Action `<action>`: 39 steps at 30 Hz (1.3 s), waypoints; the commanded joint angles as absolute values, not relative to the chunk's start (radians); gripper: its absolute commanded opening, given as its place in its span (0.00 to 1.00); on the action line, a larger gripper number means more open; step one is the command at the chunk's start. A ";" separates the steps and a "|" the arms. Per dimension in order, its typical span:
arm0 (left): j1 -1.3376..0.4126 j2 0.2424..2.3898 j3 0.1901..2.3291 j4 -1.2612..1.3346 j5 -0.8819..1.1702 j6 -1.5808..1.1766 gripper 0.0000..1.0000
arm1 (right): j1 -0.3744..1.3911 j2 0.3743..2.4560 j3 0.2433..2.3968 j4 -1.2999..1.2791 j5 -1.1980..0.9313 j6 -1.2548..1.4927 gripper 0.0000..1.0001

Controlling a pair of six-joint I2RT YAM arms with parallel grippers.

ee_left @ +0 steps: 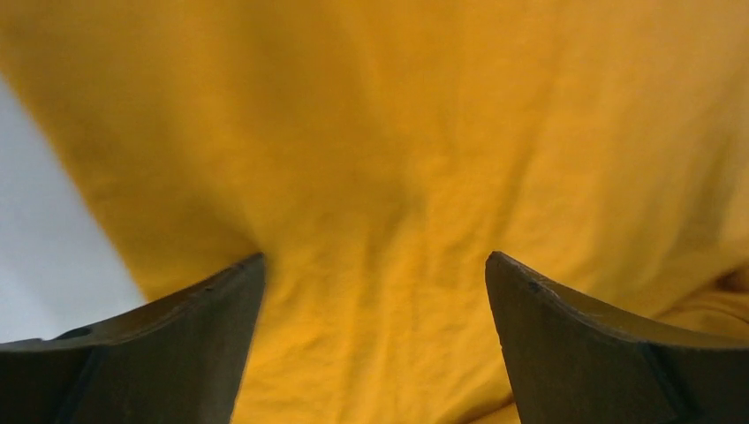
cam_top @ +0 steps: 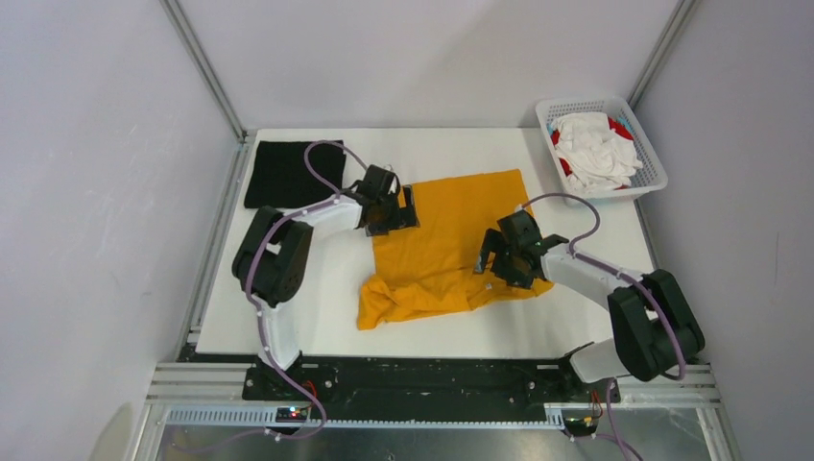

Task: Fold and stack the t-shirts
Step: Flatten out the tshirt

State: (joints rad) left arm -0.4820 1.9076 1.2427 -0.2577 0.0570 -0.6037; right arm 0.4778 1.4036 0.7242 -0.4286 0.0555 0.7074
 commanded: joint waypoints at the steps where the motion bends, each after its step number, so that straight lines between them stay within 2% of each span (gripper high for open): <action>1: -0.488 1.943 1.260 -0.264 0.136 -0.598 1.00 | 0.391 1.535 0.740 -0.208 -0.101 0.721 0.94; 6: -0.488 1.913 1.149 -0.262 0.113 -0.603 1.00 | 0.354 1.733 0.953 -0.258 -0.102 0.658 0.93; 9: -0.504 1.839 1.004 -0.256 0.119 -0.637 1.00 | 0.332 1.894 1.146 -0.283 -0.136 0.619 0.93; 14: -0.683 1.670 0.803 -0.201 0.100 -0.778 1.00 | 0.277 2.121 1.513 -0.374 -0.248 0.587 0.89; 17: -0.804 1.629 0.775 -0.079 0.181 -0.823 1.00 | 0.285 2.287 1.829 -0.462 -0.278 0.547 0.88; 19: -0.838 1.611 0.788 -0.052 0.165 -0.814 1.00 | 0.301 2.388 2.024 -0.544 -0.288 0.513 0.88; 22: -0.847 1.579 0.798 -0.050 0.126 -0.796 1.00 | 0.309 2.463 2.193 -0.601 -0.293 0.491 0.88; 26: -0.840 1.517 0.795 -0.109 -0.038 -0.785 1.00 | 0.302 2.374 2.142 -0.606 -0.217 0.448 0.89; 31: -0.827 1.427 0.760 -0.172 -0.102 -0.764 1.00 | 0.286 2.159 1.969 -0.587 -0.082 0.371 0.95; 35: -0.826 1.321 0.702 -0.209 -0.134 -0.768 1.00 | 0.297 1.887 1.727 -0.564 0.051 0.334 0.99; 39: -0.831 1.206 0.620 -0.287 -0.133 -0.807 1.00 | 0.368 1.651 1.343 -0.549 0.214 0.391 0.99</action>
State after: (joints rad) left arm -0.8280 1.3090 0.6868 -0.1905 -0.0849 -0.7704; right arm 0.2993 1.8664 1.5909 -0.5529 0.0128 0.3752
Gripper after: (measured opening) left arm 0.996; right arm 0.992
